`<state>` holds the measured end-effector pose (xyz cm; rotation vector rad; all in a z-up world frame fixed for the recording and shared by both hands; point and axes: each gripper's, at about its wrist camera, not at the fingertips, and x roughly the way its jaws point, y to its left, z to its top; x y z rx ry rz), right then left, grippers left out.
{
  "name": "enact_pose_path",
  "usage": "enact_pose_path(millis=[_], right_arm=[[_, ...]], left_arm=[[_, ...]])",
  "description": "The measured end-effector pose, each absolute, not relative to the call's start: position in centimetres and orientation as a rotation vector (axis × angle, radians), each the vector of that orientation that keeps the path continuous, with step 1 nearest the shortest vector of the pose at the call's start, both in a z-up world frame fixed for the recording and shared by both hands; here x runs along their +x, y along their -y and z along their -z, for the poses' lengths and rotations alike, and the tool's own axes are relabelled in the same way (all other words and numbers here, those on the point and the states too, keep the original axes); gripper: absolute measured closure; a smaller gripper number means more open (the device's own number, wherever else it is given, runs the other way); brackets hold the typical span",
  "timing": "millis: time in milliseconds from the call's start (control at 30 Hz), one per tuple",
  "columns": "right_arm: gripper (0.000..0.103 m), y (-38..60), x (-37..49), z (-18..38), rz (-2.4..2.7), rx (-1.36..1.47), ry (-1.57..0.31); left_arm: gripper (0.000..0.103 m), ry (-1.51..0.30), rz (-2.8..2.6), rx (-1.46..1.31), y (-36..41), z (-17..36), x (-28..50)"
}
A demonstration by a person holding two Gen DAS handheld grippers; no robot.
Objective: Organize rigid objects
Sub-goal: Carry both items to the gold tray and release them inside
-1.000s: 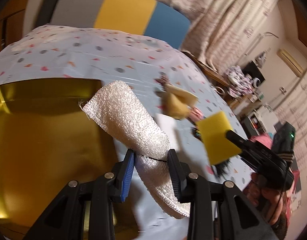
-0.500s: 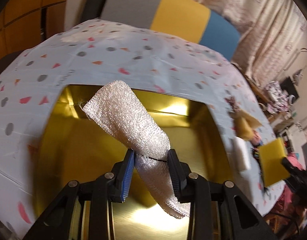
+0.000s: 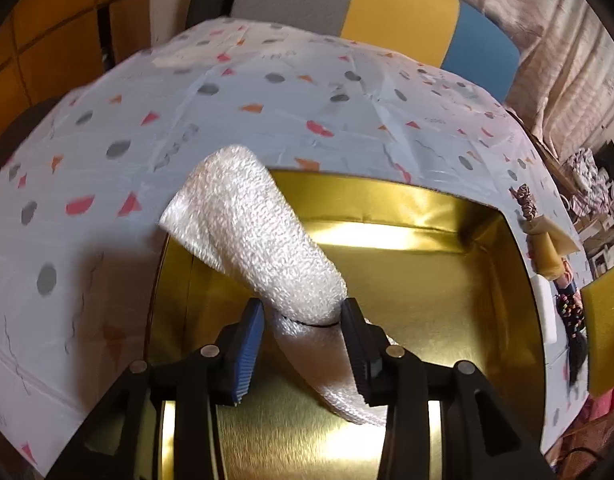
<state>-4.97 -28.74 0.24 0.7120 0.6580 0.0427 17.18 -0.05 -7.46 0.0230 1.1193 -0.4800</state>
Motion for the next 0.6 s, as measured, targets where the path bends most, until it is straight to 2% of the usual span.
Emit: enact_pose_path(millis=[267, 433, 600], right_arm=[[0.074, 26.1, -2.6, -0.3, -0.095, 0.675, -0.682], [0.074, 25.1, -1.2, 0.4, -0.114, 0.685, -0.709], [0.074, 24.3, 1.2, 1.8, -0.14, 0.7, -0.771]], left_arm=[[0.064, -1.199, 0.579, -0.191, -0.5, 8.3, 16.1], [0.063, -1.069, 0.426, -0.037, 0.2, 7.4, 17.1], [0.06, -1.037, 0.42, -0.01, 0.0, 6.4, 15.3]])
